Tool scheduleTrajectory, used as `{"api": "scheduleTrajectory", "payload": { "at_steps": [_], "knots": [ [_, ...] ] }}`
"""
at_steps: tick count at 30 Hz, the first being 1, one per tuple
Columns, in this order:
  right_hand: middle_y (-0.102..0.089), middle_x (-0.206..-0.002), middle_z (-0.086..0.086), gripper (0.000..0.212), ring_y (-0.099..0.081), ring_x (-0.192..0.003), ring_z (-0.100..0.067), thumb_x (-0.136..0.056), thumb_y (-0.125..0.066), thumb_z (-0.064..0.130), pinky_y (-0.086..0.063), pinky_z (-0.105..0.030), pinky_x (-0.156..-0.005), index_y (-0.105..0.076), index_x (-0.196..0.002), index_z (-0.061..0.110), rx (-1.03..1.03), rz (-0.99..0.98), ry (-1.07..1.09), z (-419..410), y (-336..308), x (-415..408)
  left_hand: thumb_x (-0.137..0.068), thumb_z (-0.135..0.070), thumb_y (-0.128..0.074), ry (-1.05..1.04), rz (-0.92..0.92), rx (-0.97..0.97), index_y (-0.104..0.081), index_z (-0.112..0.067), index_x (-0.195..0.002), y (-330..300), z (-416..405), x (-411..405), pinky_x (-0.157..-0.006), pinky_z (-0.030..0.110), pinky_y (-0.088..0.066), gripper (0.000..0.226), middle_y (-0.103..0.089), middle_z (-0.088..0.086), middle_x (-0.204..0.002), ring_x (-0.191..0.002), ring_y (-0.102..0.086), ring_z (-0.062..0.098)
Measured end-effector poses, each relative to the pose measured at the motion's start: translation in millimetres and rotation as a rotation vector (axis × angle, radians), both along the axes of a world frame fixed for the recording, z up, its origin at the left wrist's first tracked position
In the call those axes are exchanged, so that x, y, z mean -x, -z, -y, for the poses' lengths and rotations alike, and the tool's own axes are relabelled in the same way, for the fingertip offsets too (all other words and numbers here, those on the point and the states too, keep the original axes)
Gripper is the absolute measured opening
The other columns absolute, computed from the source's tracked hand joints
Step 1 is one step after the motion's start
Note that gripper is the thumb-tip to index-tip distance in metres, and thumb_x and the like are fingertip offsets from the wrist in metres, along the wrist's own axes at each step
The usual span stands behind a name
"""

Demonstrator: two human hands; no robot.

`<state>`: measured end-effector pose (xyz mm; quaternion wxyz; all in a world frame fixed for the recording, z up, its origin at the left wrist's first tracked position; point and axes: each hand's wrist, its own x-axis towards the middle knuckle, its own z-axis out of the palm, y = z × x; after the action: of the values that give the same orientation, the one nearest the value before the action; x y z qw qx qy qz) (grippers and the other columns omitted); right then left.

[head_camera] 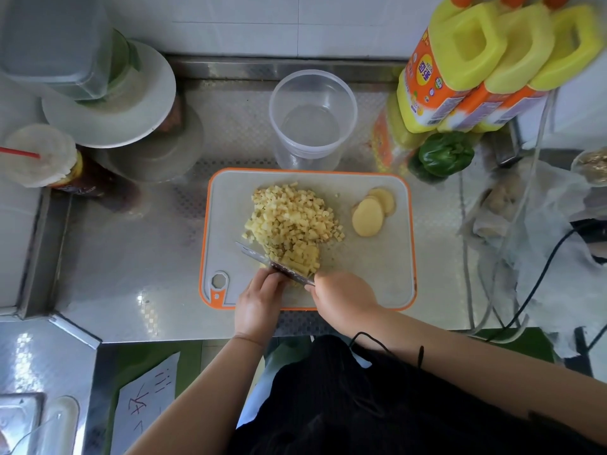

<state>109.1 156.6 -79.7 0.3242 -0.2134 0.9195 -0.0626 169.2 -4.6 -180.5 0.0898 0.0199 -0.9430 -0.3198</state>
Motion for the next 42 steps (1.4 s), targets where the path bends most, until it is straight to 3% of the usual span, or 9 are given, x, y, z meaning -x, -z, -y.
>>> {"api": "scheduleTrajectory", "payload": {
  "at_steps": [7, 12, 17, 20, 22, 26, 32, 36, 42],
  "knots": [
    [-0.057, -0.085, -0.012, 0.038, -0.053, -0.074, -0.028, -0.104, -0.032, 0.033, -0.034, -0.032, -0.061, -0.055, -0.106, 0.003, 0.008, 0.053, 0.072, 5.6, 8.9, -0.8, -0.087, -0.021, -0.050, 0.009, 0.032, 0.029, -0.072, -0.010, -0.090, -1.2, -1.1, 0.6, -0.055, 0.030, -0.051, 0.025, -0.066, 0.004, -0.099, -0.074, -0.064, 0.024],
    [-0.063, -0.091, -0.008, 0.040, -0.061, -0.086, -0.029, -0.100, -0.038, 0.044, -0.043, -0.031, -0.064, -0.057, -0.104, 0.009, 0.026, 0.108, 0.174, 8.3, 13.5, 8.8, -0.089, -0.021, -0.051, 0.009, 0.033, 0.015, -0.072, -0.008, -0.090, -3.1, -0.2, 2.5, -0.053, 0.032, -0.054, 0.025, -0.067, 0.005, -0.096, -0.073, -0.066, 0.027],
    [-0.049, -0.068, 0.002, 0.041, -0.051, -0.063, -0.019, -0.099, -0.037, 0.048, -0.035, -0.030, -0.052, -0.050, -0.085, 0.013, 0.035, 0.074, 0.200, 2.4, 7.5, 15.1, -0.089, -0.022, -0.054, 0.026, -0.026, 0.009, -0.067, -0.013, -0.092, -5.6, 2.4, -2.5, -0.053, 0.029, -0.050, 0.016, -0.059, 0.000, -0.100, -0.078, -0.062, 0.022],
    [-0.043, -0.059, 0.002, 0.042, -0.040, -0.049, -0.014, -0.100, -0.034, 0.047, -0.029, -0.028, -0.043, -0.043, -0.076, 0.014, 0.025, 0.007, 0.162, -0.3, 0.5, 12.9, -0.091, -0.023, -0.057, -0.037, -0.068, -0.009, -0.066, -0.012, -0.095, -5.5, 11.3, -7.5, -0.070, 0.031, -0.048, 0.014, -0.060, 0.007, -0.099, -0.090, -0.056, 0.022],
    [-0.043, -0.059, 0.001, 0.044, -0.039, -0.048, -0.014, -0.101, -0.033, 0.047, -0.028, -0.027, -0.042, -0.037, -0.069, 0.016, 0.018, -0.001, 0.134, -2.2, -1.2, 11.4, -0.089, -0.020, -0.062, -0.102, -0.049, -0.014, -0.060, -0.016, -0.100, -6.1, 15.9, -9.0, -0.078, 0.031, -0.046, 0.012, -0.060, 0.011, -0.102, -0.094, -0.056, 0.025],
    [-0.045, -0.060, 0.001, 0.043, -0.041, -0.050, -0.014, -0.101, -0.033, 0.046, -0.029, -0.027, -0.043, -0.036, -0.068, 0.018, 0.042, 0.011, 0.119, -3.1, 0.9, 5.1, -0.085, -0.006, -0.073, -0.167, 0.087, -0.023, -0.068, -0.007, -0.097, -8.7, 19.6, -5.9, -0.074, 0.038, -0.053, 0.013, -0.064, 0.011, -0.104, -0.091, -0.063, 0.032],
    [-0.044, -0.065, 0.003, 0.039, -0.044, -0.058, -0.014, -0.101, -0.033, 0.045, -0.031, -0.027, -0.049, -0.043, -0.079, 0.015, 0.046, 0.119, 0.126, -4.6, 4.8, -0.1, -0.092, -0.016, -0.056, -0.137, 0.038, -0.054, -0.065, -0.009, -0.098, -17.0, 19.8, -6.2, -0.063, 0.027, -0.045, 0.013, -0.064, 0.008, -0.099, -0.083, -0.062, 0.026],
    [-0.045, -0.068, 0.002, 0.038, -0.048, -0.065, -0.018, -0.100, -0.036, 0.046, -0.037, -0.031, -0.058, -0.045, -0.082, 0.015, 0.051, 0.181, 0.097, -0.8, 10.7, -2.0, -0.095, -0.017, -0.048, -0.213, -0.061, -0.034, -0.058, -0.005, -0.106, -16.8, 27.7, -12.1, -0.081, 0.026, -0.044, 0.019, -0.056, 0.016, -0.107, -0.102, -0.051, 0.024],
    [-0.048, -0.066, 0.002, 0.038, -0.047, -0.059, -0.016, -0.100, -0.038, 0.047, -0.034, -0.029, -0.052, -0.046, -0.080, 0.016, 0.026, 0.093, 0.025, -3.3, 17.2, 15.5, -0.098, -0.019, -0.041, -0.202, 0.000, -0.004, -0.052, -0.008, -0.118, -17.6, 35.4, -14.6, -0.091, 0.041, -0.049, 0.025, -0.052, 0.012, -0.117, -0.109, -0.053, 0.028]
  ]
}}
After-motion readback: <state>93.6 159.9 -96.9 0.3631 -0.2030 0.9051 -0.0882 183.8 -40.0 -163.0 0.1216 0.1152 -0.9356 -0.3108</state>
